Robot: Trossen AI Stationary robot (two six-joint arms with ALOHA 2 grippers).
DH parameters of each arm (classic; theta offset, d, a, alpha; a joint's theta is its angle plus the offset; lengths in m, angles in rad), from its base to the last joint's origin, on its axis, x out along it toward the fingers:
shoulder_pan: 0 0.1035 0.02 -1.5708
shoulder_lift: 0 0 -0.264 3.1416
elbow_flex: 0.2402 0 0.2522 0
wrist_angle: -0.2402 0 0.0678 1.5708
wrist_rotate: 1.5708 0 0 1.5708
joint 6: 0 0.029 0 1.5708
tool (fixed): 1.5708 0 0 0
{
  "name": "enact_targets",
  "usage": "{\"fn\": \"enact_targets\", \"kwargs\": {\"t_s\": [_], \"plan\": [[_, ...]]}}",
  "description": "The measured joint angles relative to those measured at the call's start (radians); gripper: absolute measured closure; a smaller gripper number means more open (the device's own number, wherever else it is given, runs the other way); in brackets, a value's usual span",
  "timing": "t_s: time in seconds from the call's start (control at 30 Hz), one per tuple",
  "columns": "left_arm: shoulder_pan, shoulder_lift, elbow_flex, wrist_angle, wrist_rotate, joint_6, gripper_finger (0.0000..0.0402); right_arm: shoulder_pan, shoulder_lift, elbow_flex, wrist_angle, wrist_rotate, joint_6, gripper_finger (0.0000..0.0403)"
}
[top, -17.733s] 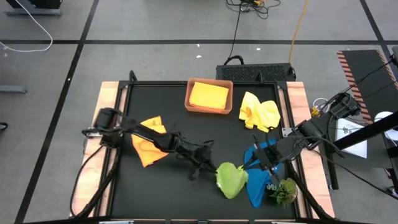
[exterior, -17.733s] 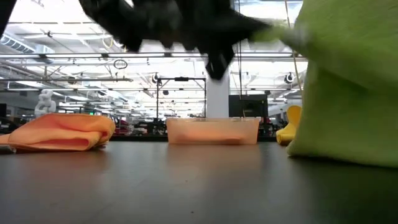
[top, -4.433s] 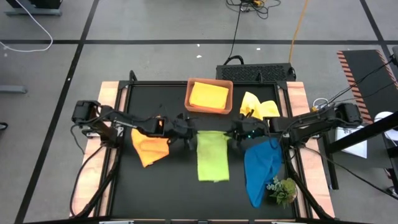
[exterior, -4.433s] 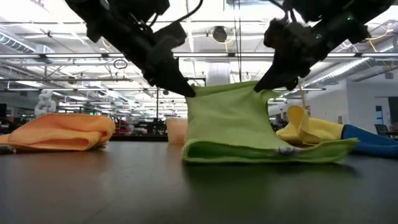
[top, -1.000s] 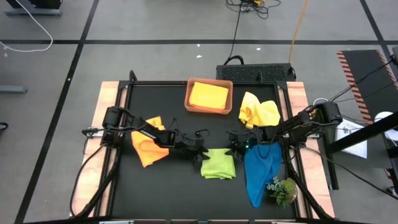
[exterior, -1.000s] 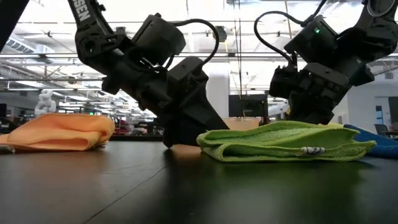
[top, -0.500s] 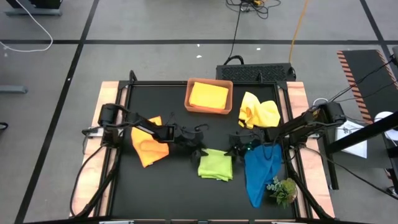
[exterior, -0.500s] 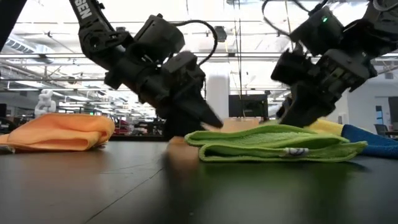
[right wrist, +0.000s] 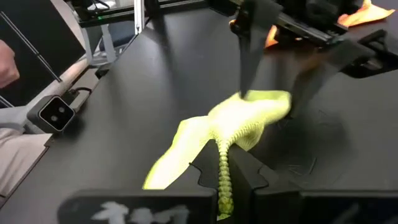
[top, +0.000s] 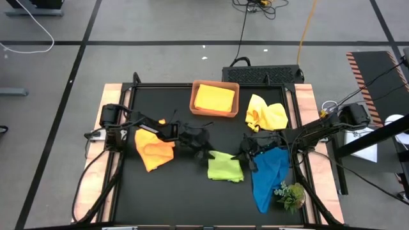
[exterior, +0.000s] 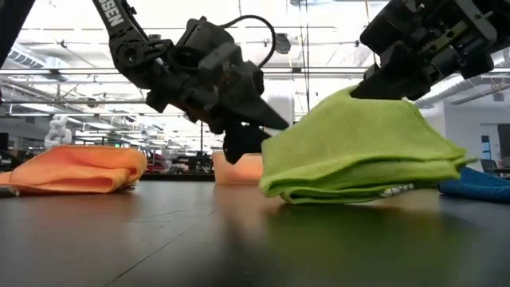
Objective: Fold microfiber towels
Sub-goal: Put the green microfiber towel into the orange bin
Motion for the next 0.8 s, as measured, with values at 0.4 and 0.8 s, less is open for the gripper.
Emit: {"fn": "enact_targets", "kwargs": {"t_s": [0.4,0.8], "plan": [[-0.029,-0.002,0.001,-0.002,0.021,0.075,0.0252,0.003,0.0,0.0,-0.027,0.052,0.0,0.0402],[0.013,-0.03,0.001,-0.115,0.022,0.069,0.039,-0.006,0.0,0.001,-0.057,0.152,0.026,0.0403]]}}
